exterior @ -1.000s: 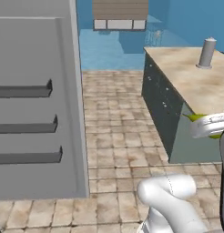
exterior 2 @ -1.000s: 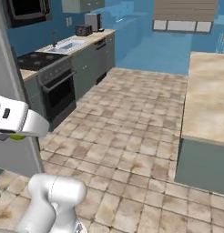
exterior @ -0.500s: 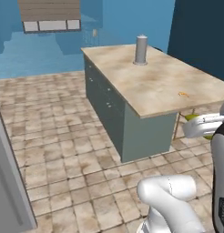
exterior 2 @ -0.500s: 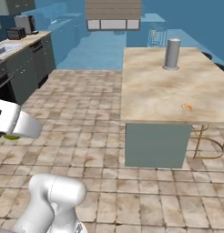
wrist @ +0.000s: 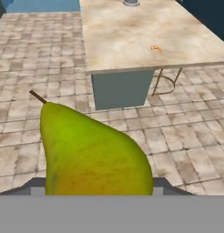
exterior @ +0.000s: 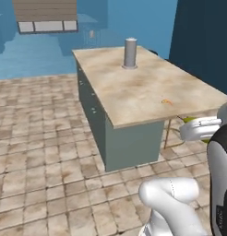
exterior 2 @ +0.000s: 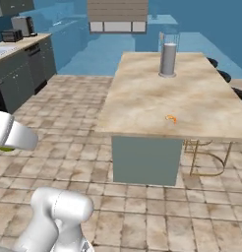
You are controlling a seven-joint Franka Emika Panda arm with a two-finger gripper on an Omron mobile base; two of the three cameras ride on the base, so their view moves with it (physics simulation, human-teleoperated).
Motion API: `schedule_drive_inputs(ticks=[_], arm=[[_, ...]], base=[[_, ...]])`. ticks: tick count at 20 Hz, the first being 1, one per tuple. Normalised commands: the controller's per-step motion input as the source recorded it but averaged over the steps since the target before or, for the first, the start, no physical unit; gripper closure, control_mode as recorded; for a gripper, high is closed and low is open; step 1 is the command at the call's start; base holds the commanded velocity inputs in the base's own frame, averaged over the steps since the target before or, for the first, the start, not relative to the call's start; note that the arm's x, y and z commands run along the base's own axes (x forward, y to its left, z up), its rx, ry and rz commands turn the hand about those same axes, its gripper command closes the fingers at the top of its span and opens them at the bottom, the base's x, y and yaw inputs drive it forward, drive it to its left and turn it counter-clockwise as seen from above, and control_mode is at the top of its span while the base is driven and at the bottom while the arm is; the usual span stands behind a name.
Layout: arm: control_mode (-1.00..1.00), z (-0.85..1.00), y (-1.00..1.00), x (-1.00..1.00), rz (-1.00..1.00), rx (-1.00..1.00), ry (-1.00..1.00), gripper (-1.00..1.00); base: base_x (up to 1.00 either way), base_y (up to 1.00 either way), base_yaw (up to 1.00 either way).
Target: Open the fridge, remove the pear, onion, and shrimp, and place them on any counter.
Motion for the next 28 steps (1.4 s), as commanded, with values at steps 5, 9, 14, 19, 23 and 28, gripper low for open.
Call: schedule_drive_inputs(ticks=[5, 9, 14, 19, 23, 28], arm=[[1.0, 0.0, 0.0, 0.0, 0.0, 0.0, 0.0, 1.0], [1.0, 0.0, 0.0, 0.0, 0.0, 0.0, 0.0, 1.0], [1.0, 0.0, 0.0, 0.0, 0.0, 0.0, 0.0, 1.0], [1.0, 0.0, 0.0, 0.0, 0.0, 0.0, 0.0, 1.0], [1.0, 0.0, 0.0, 0.0, 0.0, 0.0, 0.0, 1.0], [1.0, 0.0, 0.0, 0.0, 0.0, 0.0, 0.0, 1.0]], base=[[0.54, -1.0, 0.27], [0.52, -0.89, 0.32], [0.83, -0.39, 0.22], [0.78, -0.1, 0.01], [0.92, 0.0, 0.0], [0.5, 0.0, 0.0]])
